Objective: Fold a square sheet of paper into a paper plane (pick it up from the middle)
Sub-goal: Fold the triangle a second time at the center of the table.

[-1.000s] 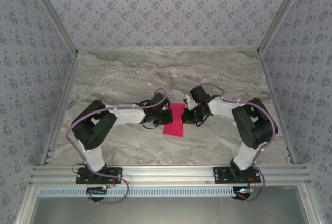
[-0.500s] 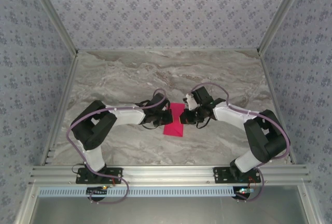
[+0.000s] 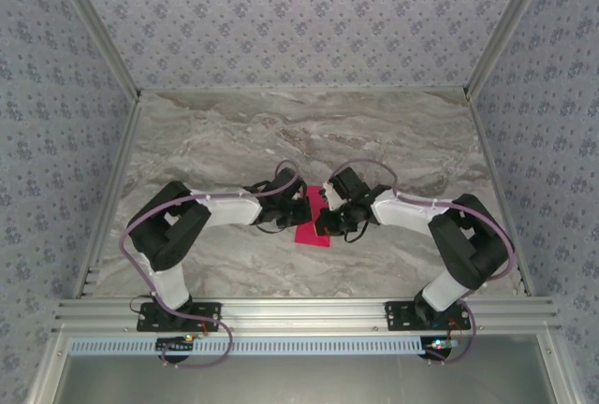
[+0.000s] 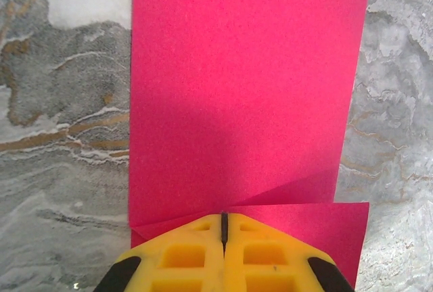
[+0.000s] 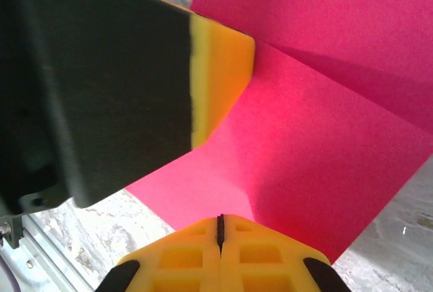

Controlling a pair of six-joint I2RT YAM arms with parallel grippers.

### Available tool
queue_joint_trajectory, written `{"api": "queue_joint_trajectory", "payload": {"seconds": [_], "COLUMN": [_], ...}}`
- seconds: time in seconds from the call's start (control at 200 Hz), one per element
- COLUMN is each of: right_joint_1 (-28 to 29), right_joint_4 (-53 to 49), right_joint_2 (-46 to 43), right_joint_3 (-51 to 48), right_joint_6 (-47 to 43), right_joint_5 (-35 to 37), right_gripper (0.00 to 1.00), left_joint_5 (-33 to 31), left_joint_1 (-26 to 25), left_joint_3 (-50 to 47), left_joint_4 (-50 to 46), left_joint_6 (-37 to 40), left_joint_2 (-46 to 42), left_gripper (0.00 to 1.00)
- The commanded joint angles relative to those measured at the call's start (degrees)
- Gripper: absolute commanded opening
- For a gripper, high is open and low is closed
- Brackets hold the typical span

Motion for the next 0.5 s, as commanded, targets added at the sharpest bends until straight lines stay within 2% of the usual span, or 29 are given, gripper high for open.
{"api": "queue_joint_trajectory", "payload": {"seconds": [0.0,0.495], "right_joint_1": [0.54,0.55], "right_joint_4": [0.2,-9.29], "right_joint_2": [1.84,3.91], "right_joint_3": [1.06,3.0], "right_joint_6": [1.16,-6.74], "right_joint_5": [1.33,4.16], "right_gripper": [0.0,0.0], "left_joint_5": [-1.92,-3.79], "left_joint_1": [-0.65,-0.35], "left_joint_3": [-2.26,-2.54], "left_joint_4": [-4.06,-5.38], "left_joint_6": [-0.73,-2.29], "left_joint_2": [1.39,2.29], "left_gripper": [0.0,0.0]}}
